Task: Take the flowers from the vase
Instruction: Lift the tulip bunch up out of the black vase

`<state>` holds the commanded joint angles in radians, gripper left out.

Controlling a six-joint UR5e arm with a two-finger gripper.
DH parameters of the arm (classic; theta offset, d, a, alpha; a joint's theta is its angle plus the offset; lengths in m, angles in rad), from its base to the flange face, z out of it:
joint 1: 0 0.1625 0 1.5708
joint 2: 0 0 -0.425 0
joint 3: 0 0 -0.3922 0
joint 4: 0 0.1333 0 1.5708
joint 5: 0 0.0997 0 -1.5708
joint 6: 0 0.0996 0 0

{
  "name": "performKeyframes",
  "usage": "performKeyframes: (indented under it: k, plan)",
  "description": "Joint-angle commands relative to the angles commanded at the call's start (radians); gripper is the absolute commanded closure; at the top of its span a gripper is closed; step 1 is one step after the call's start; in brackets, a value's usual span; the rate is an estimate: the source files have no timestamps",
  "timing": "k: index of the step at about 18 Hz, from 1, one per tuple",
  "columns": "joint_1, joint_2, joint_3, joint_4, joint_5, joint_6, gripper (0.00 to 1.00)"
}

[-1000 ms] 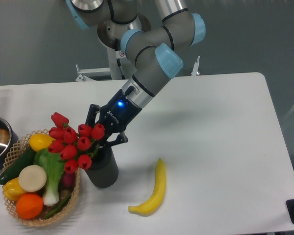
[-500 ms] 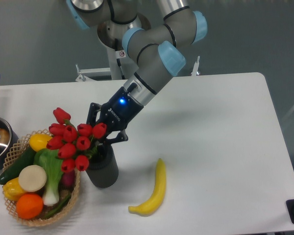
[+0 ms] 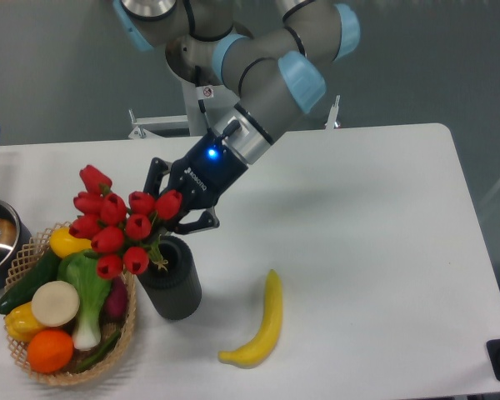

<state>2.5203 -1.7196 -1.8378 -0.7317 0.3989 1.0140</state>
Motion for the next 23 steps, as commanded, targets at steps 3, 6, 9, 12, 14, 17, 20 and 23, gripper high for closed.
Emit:
performKeyframes:
  k: [3,6,9,12,14,17,20,23]
  plan:
    - [0.009,0.018,0.041,0.0,-0.026,-0.083,0.73]
    - [0.011,0.034,0.077,0.0,-0.028,-0.141,0.73]
    - [0.011,0.071,0.106,0.0,-0.049,-0.213,0.73]
    - [0.021,0.081,0.129,0.0,-0.049,-0.25,0.73]
    - [0.04,0.098,0.13,-0.002,-0.049,-0.253,0.73]
    - [0.103,0.101,0.135,-0.003,-0.049,-0.25,0.73]
    - [0.146,0.095,0.138,-0.003,-0.051,-0.249,0.73]
    - [0.19,0.088,0.141,-0.003,-0.078,-0.244,0.73]
